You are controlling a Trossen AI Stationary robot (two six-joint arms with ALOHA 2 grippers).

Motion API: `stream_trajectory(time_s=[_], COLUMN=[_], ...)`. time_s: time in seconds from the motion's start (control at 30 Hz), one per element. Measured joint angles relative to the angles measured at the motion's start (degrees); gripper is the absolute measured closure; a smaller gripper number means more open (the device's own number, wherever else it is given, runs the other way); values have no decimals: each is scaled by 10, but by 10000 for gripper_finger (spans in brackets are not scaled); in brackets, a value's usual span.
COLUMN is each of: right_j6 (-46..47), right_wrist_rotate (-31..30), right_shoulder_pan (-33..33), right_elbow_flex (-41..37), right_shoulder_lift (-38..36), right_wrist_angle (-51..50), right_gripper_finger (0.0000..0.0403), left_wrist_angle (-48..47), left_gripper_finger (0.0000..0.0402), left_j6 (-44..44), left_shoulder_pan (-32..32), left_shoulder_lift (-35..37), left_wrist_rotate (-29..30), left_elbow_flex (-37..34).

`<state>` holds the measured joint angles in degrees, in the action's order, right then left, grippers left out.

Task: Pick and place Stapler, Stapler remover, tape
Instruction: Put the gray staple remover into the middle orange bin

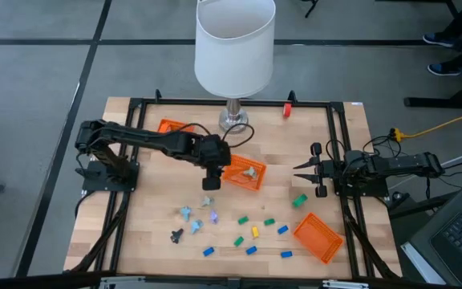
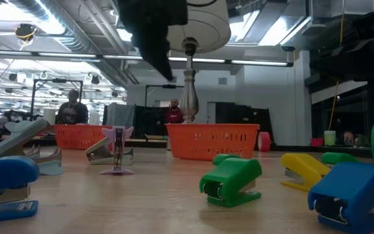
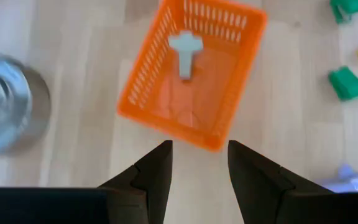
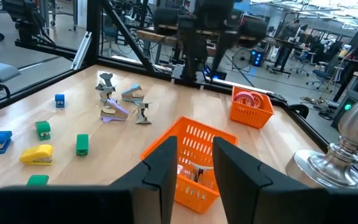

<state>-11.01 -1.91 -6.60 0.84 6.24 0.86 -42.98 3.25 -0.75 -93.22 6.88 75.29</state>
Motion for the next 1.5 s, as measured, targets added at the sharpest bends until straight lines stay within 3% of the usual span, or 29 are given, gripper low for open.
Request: stream_trajectory(time_s=[0.5,0.7,0.97,1.5], right_j6=[0,0,0,0], right_wrist_rotate=[0,0,0,0], right_shoulder_pan=[0,0,0,0], right_elbow_flex=[0,0,0,0], right_shoulder_lift=[0,0,0,0], right_wrist_angle=[0,0,0,0], right_gripper_finger=[297,297,297,297], left_wrist_angle=[-67,-87,-74,18], left_gripper_finger=[253,251,250,246], left_j6=[144,175,223,369], left_shoulder_pan=[-78,-111,-171,-233], left_shoulder_lift=[0,0,0,85], left_wrist_rotate=[0,31,99,145], left_elbow_flex=[-58,-59,-90,-218])
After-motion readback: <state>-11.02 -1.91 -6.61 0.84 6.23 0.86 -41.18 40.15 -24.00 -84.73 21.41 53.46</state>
